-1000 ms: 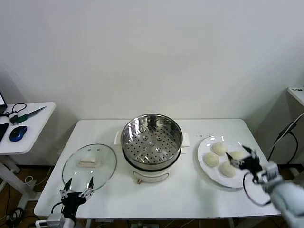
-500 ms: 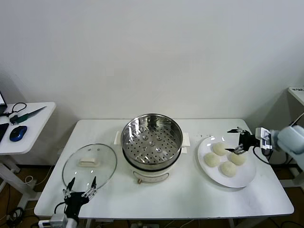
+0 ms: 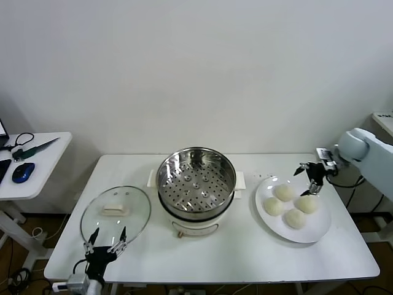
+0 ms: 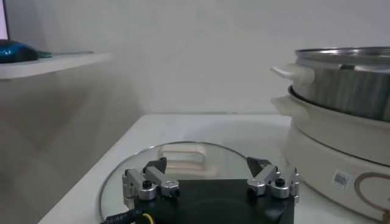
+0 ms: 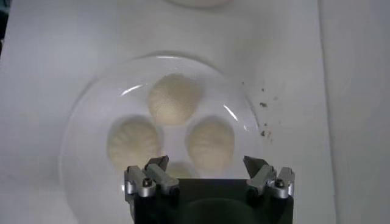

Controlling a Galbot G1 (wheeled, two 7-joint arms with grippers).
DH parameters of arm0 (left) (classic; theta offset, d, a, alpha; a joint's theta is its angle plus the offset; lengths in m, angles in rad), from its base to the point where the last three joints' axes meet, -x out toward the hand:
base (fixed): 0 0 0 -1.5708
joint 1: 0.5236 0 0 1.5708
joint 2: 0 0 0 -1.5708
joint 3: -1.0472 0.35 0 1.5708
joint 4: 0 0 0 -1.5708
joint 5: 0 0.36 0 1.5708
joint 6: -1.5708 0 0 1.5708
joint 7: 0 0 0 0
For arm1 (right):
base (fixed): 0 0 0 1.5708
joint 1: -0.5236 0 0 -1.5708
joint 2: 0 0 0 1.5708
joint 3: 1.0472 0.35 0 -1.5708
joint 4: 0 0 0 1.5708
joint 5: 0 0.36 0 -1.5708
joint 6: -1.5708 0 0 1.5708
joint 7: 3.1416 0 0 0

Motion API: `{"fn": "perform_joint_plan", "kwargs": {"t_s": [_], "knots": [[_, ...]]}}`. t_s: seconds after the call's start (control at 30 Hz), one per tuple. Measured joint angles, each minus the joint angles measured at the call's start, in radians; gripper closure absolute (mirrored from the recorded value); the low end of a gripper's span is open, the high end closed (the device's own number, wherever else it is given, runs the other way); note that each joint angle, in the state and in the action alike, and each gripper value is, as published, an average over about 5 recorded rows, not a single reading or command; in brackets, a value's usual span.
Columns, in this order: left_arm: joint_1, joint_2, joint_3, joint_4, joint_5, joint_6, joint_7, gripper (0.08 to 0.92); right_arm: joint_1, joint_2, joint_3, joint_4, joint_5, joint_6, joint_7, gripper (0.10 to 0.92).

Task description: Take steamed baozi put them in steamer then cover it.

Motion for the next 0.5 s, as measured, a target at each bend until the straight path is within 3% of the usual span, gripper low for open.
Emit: {"fn": "perform_joint_plan", "kwargs": {"t_s": [0.5], "knots": [[0.002, -0.001, 0.0, 0.018, -0.001, -0.003, 0.004, 0.177, -0.068, 0.179, 0.032, -0.219, -0.114, 0.001, 0.008, 0.204]]}}
